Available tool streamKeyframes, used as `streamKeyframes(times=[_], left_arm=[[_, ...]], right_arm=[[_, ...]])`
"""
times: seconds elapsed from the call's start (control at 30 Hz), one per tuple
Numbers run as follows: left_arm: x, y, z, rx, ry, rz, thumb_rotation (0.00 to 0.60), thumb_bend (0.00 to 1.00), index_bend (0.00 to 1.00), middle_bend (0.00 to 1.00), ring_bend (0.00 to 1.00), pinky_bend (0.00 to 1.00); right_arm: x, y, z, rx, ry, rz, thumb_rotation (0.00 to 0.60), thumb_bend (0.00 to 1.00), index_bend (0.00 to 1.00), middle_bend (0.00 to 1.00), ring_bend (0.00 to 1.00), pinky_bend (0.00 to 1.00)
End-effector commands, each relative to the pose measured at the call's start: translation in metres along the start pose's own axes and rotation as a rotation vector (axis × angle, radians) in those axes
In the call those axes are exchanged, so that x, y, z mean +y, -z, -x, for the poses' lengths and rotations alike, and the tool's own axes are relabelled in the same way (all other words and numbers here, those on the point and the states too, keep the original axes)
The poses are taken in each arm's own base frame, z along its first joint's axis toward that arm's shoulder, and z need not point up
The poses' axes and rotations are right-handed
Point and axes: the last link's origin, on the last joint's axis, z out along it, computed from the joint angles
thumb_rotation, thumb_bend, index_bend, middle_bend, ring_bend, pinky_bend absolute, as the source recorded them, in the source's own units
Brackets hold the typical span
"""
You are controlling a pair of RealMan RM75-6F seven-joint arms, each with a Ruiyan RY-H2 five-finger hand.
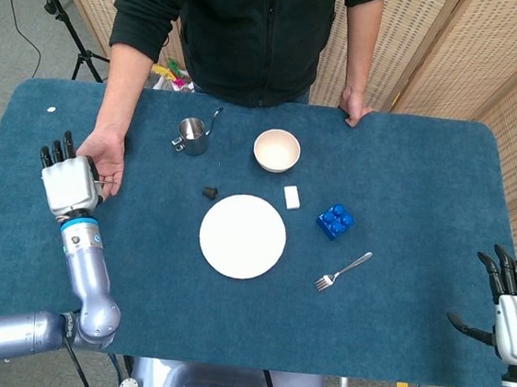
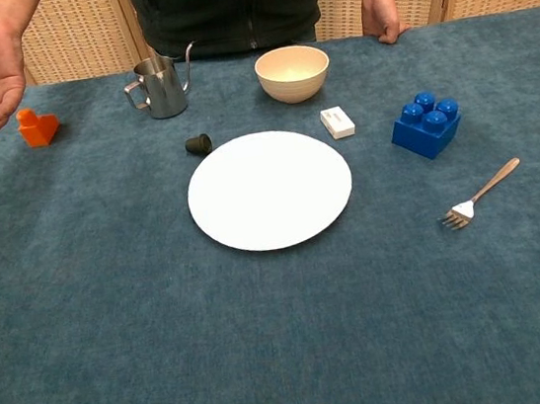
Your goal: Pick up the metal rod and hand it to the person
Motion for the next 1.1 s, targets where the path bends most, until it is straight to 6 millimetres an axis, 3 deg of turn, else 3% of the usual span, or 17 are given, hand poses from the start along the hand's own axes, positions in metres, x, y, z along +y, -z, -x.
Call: streamKeyframes(times=[0.03,0.57,1.1], left_arm=[[0.001,0.002,0.002,-0.017,0.017,-0.019,0.600,0.71,0.81,0.00,0.00,0.00],[0.015,-0.020,0.005,0.063,0.068,0.039,0.600,0.70,0.81,0.00,0.00,0.00],[0.016,-0.001,0.016,0.030,0.041,0.039,0.600,0.71,0.81,0.00,0.00,0.00]], right_arm=[[0.000,0.000,0.000,-0.003,0.000,-0.001,0.600,0.00,0.09,0.00,0.00,0.00],[0.001,-0.001,0.002,-0.008,0.004,0.005,0.600,0.00,0.09,0.00,0.00,0.00],[0.002,-0.001,0.002,-0.011,0.005,0.008,0.600,0.00,0.09,0.00,0.00,0.00]])
